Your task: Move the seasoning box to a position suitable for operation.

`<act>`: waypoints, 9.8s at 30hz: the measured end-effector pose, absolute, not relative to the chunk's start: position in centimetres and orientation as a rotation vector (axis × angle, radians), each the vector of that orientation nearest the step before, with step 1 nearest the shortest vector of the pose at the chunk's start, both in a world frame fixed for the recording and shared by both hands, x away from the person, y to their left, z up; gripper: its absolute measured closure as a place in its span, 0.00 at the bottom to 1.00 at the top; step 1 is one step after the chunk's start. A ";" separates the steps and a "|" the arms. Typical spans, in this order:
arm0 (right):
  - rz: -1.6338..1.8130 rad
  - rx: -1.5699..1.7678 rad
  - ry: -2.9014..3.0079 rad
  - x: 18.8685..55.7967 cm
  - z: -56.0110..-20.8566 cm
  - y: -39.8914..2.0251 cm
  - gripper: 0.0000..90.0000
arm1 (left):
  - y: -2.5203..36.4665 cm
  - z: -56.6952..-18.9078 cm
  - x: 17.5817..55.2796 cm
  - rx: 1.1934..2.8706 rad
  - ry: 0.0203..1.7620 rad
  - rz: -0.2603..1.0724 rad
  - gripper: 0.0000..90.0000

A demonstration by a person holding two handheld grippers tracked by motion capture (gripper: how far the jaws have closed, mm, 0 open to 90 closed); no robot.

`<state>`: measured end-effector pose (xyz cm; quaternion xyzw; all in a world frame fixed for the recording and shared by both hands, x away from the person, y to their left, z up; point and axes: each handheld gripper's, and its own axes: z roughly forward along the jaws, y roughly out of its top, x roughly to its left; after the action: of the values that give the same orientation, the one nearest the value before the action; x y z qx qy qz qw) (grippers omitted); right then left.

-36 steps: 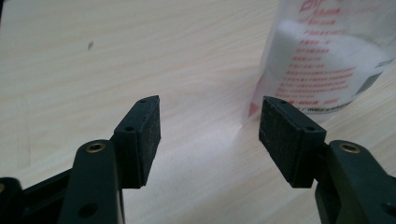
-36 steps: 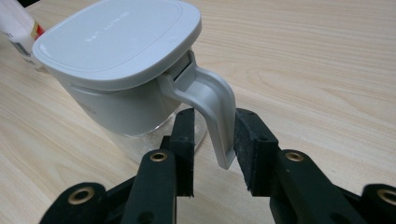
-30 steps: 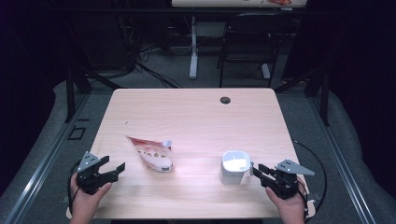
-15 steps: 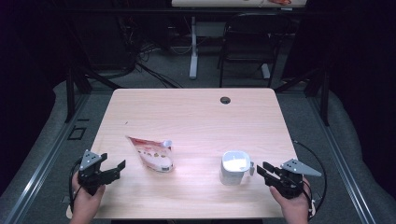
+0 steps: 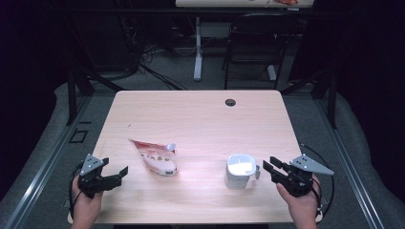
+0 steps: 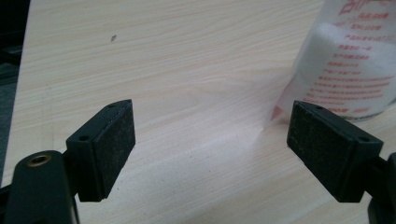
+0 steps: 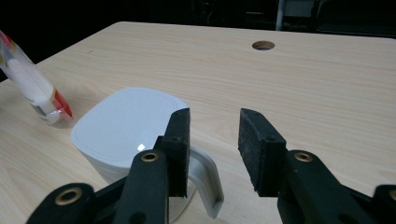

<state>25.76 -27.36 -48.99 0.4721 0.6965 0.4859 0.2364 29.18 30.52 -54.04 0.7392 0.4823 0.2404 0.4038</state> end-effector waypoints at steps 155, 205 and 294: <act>1.175 1.345 2.052 27.6 -50.7 -25.2 1.00 | 30.5 -54.5 29.8 1.838 1.347 0.644 0.17; 1.162 1.398 2.041 26.2 -51.6 -26.9 0.96 | 30.5 -54.4 29.7 1.828 1.353 0.656 0.17; 1.135 1.364 2.105 28.5 -53.8 -25.4 0.90 | 30.5 -54.5 29.7 1.850 1.334 0.667 0.17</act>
<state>28.51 -25.38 -53.84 0.4863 0.7501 0.4044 0.1931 29.69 30.48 -54.49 0.7221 0.5207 0.2606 0.3735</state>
